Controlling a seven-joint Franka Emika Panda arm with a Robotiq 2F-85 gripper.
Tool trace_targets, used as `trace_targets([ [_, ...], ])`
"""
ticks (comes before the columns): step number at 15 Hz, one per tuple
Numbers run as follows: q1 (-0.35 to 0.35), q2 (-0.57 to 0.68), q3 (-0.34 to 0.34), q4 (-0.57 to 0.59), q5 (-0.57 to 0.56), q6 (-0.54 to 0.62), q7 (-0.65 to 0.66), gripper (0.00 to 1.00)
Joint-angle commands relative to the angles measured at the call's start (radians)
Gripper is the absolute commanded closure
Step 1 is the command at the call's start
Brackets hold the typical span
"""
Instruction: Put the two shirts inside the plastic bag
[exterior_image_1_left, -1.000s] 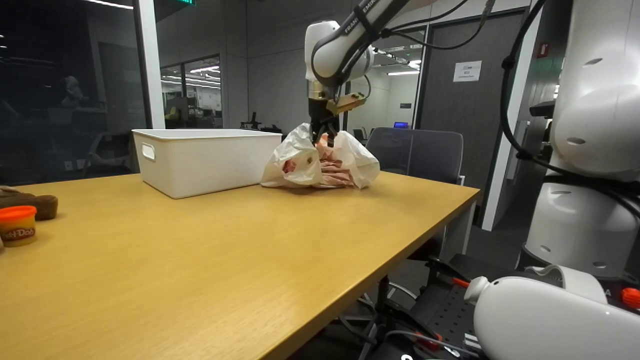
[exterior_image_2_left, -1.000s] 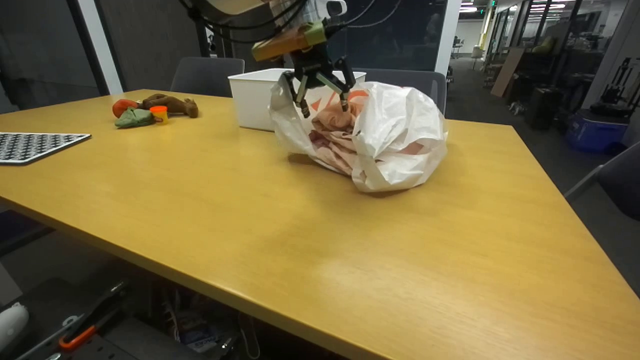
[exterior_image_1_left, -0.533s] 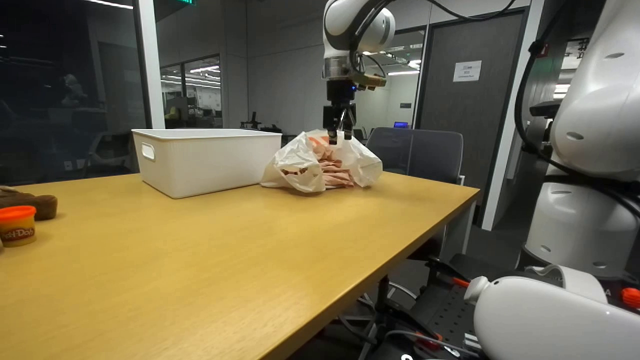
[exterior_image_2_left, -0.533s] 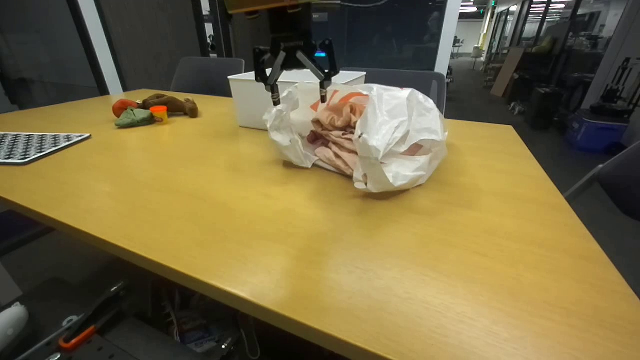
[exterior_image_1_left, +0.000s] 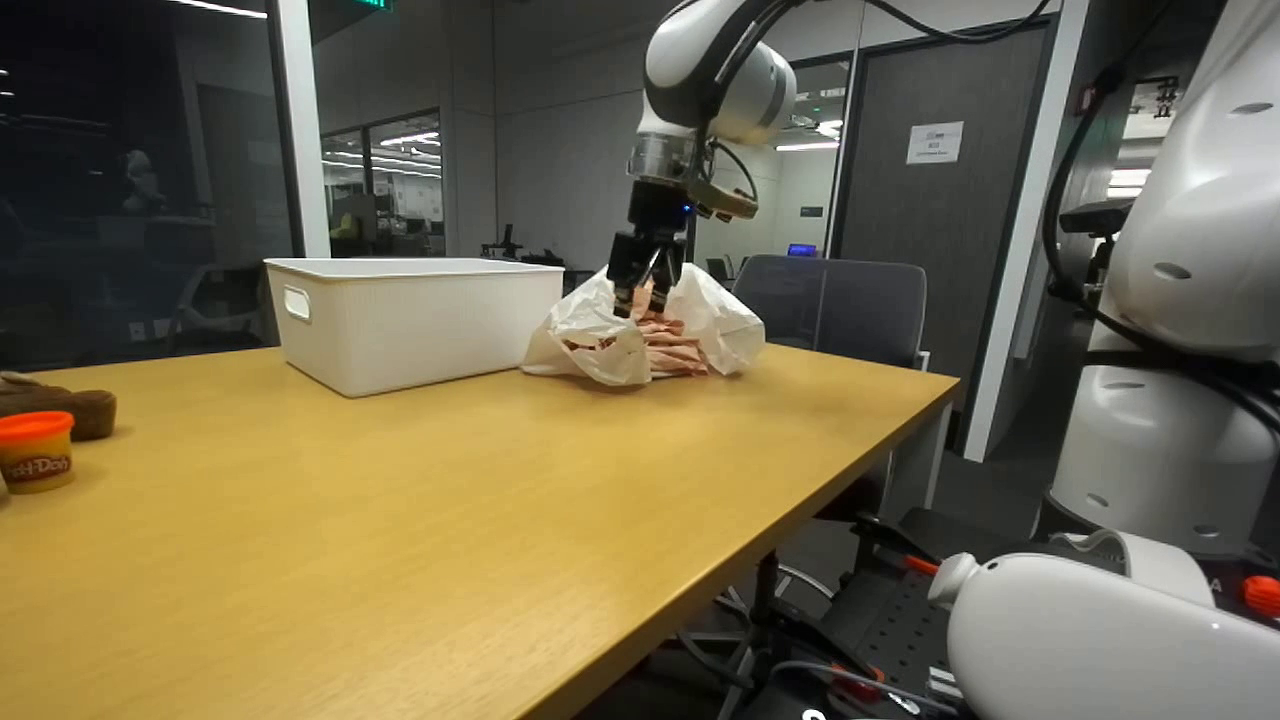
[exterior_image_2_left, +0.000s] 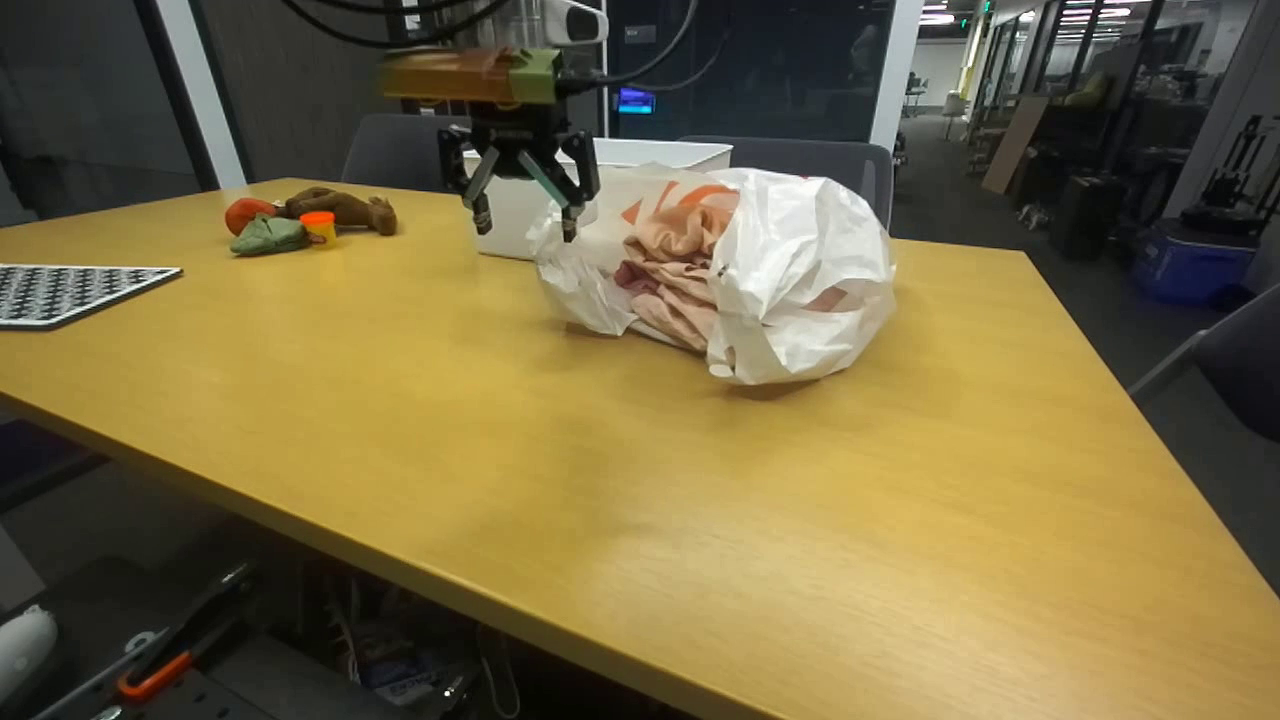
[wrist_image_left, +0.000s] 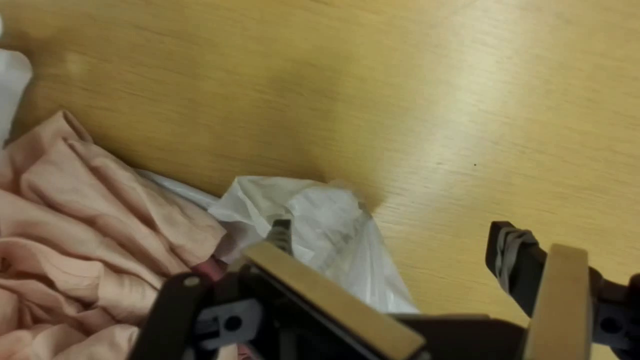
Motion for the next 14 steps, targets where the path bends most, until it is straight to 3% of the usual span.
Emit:
trace_targets([
  [1,-0.001,0.025,0.013,-0.059,-0.037,0.208,0.067,0.00],
  [5,-0.019,0.085,0.010,-0.066,-0.131,0.320,0.113,0.00],
  [6,-0.024,0.095,0.008,-0.067,-0.156,0.340,0.123,0.25],
  [8,-0.028,0.103,0.006,-0.071,-0.185,0.376,0.136,0.32],
  [14,-0.048,0.101,0.002,-0.072,-0.301,0.396,0.219,0.79],
])
